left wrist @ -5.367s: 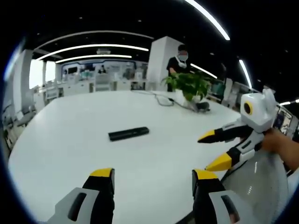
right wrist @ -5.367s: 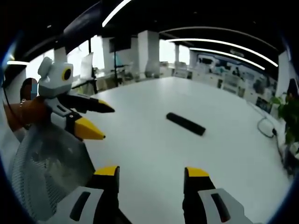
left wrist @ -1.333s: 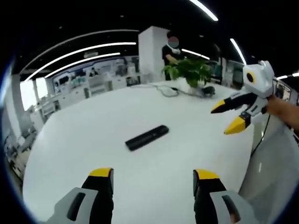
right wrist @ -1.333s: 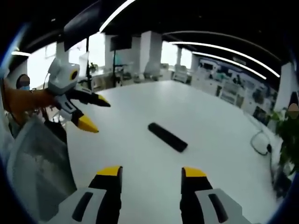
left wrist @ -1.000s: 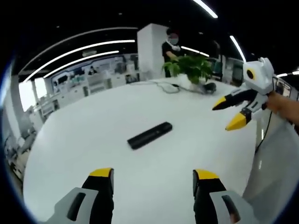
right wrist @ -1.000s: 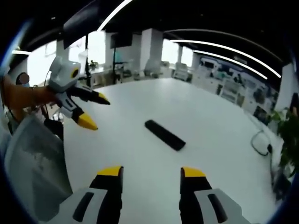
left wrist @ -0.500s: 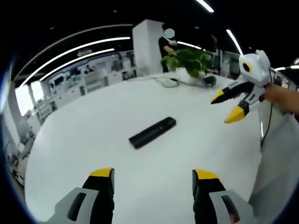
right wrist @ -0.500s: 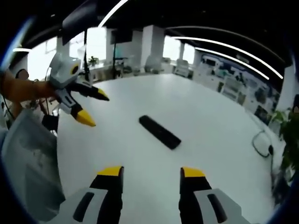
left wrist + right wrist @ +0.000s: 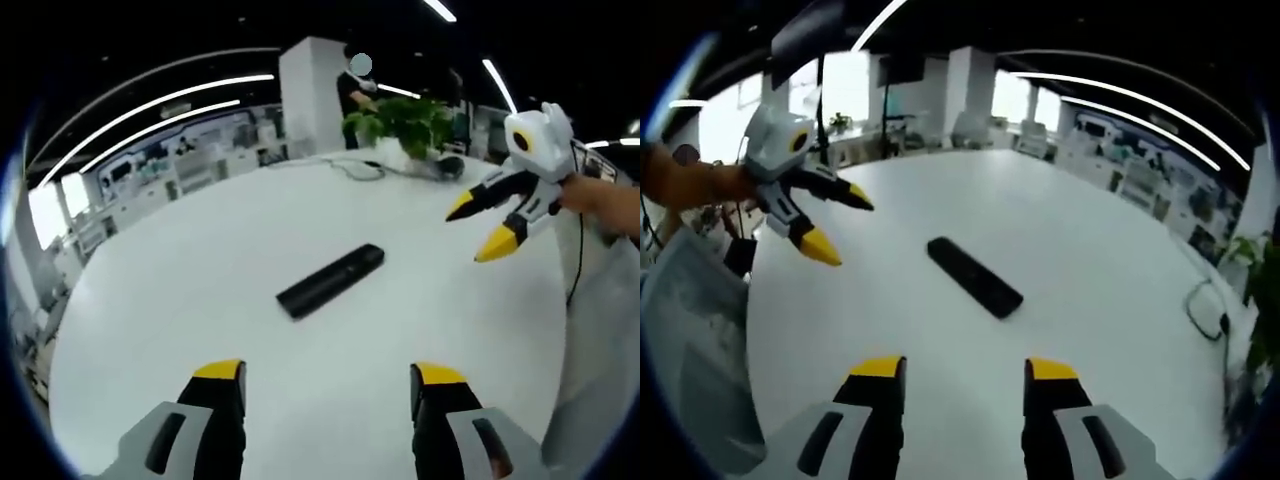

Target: Press the specified remote control buttons in sequence, fully releasing each button before pressing the next.

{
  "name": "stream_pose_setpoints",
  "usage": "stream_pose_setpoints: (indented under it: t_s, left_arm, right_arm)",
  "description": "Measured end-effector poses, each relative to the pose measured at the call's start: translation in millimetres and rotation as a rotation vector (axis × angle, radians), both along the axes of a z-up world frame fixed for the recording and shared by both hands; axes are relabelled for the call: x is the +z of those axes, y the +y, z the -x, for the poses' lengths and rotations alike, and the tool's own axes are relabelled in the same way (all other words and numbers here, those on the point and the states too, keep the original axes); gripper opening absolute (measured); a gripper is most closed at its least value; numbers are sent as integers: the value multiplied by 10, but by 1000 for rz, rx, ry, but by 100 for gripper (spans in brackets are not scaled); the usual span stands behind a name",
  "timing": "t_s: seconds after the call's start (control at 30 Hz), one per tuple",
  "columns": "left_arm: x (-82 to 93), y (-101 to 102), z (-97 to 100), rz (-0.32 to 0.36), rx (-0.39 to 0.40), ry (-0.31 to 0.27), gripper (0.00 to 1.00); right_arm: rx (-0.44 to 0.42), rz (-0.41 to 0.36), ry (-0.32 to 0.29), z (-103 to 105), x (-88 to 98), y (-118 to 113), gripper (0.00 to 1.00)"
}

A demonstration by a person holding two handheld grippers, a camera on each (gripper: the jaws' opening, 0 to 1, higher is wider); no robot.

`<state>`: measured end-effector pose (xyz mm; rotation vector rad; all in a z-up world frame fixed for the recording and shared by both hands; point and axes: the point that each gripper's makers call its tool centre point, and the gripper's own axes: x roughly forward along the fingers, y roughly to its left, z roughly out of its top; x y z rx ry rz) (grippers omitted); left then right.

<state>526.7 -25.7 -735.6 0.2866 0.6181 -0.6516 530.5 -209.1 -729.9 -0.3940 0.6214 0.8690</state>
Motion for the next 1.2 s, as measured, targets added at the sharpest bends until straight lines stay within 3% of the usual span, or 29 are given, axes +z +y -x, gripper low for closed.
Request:
stream_pose_setpoints:
  t_s: [1.2]
  left_arm:
    - [-199,-36,-302,-41,-52,15,66]
  right_arm:
    - [23,25,36,-303,-282,13,43]
